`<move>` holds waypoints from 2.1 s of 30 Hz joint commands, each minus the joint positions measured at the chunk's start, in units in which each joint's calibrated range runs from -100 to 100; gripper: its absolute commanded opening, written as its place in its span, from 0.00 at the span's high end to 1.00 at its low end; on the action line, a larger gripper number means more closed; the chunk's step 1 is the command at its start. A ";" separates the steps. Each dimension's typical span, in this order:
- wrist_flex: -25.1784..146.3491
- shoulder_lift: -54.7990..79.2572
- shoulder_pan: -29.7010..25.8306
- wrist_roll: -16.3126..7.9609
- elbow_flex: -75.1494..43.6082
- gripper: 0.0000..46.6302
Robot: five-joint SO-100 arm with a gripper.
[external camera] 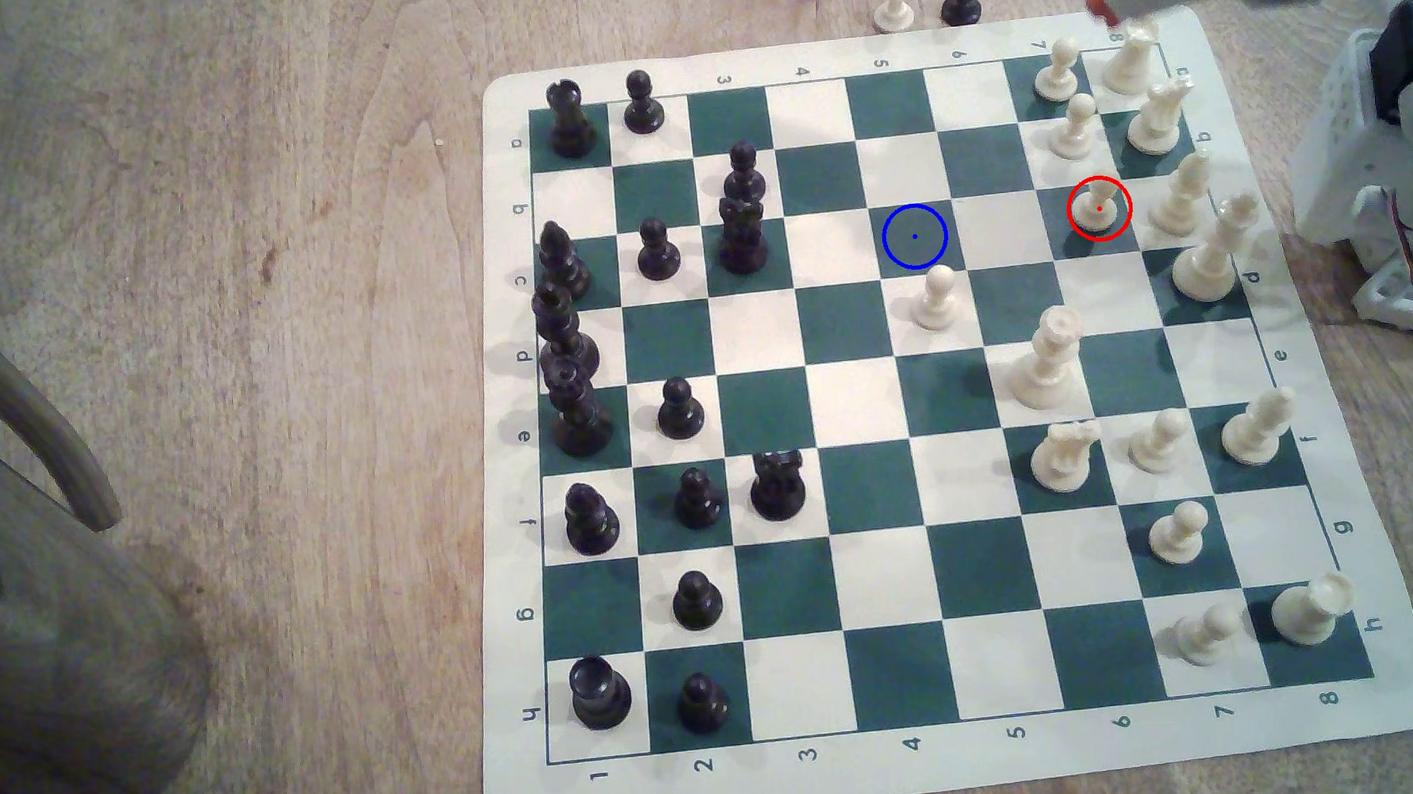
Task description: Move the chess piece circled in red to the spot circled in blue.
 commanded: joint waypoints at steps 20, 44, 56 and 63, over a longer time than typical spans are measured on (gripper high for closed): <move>-3.70 17.52 0.64 -0.39 10.17 0.71; -12.06 27.11 2.05 0.63 13.80 0.74; -14.84 29.06 2.13 0.49 14.43 0.71; -14.76 29.06 1.74 0.34 14.53 0.71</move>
